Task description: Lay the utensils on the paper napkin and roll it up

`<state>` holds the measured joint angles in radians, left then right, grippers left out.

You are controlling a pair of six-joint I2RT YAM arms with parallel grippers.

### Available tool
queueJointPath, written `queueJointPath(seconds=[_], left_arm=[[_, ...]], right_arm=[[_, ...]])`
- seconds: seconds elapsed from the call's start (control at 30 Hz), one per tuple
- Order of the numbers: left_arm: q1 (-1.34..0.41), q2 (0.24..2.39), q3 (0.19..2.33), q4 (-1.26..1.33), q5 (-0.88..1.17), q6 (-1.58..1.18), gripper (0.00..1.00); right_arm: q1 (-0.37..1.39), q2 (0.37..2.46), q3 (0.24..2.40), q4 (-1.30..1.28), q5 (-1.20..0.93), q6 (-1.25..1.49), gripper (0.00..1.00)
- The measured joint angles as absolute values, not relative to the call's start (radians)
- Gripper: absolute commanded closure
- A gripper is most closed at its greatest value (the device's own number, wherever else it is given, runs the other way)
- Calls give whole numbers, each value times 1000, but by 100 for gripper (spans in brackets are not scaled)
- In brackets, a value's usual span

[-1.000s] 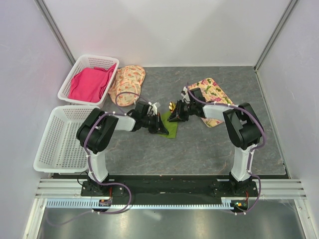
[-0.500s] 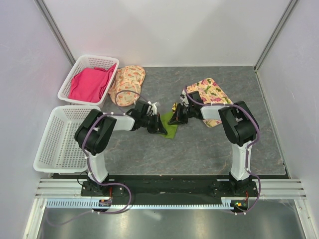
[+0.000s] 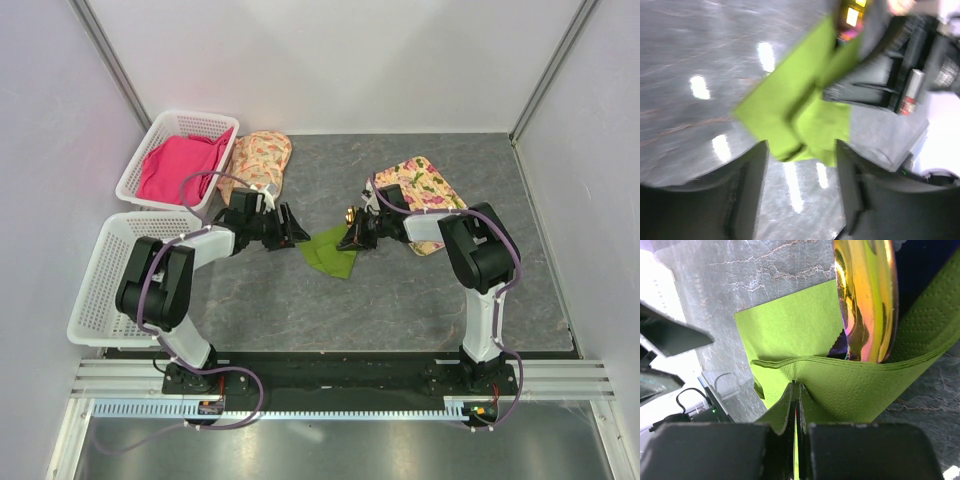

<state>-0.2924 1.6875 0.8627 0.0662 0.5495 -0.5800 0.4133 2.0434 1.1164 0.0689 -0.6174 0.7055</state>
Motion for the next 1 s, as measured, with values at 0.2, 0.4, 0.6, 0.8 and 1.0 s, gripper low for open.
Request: queueJointPath(seconds=[0.2, 0.4, 0.6, 0.8, 1.0], left_arm=[[-279, 1693, 863, -16, 498, -552, 23], [-280, 1743, 872, -12, 509, -551, 28], [-281, 1810, 889, 67, 590, -565, 35], [-305, 1855, 883, 154, 672, -583, 37], [-328, 1887, 854, 269, 756, -633, 31]], right_arm=[[412, 2043, 1095, 105, -640, 702, 100], [414, 2041, 1069, 128, -679, 683, 100], [415, 2035, 1051, 136, -703, 668, 100], [415, 2035, 1049, 138, -710, 658, 100], [415, 2035, 1050, 138, -710, 656, 100]])
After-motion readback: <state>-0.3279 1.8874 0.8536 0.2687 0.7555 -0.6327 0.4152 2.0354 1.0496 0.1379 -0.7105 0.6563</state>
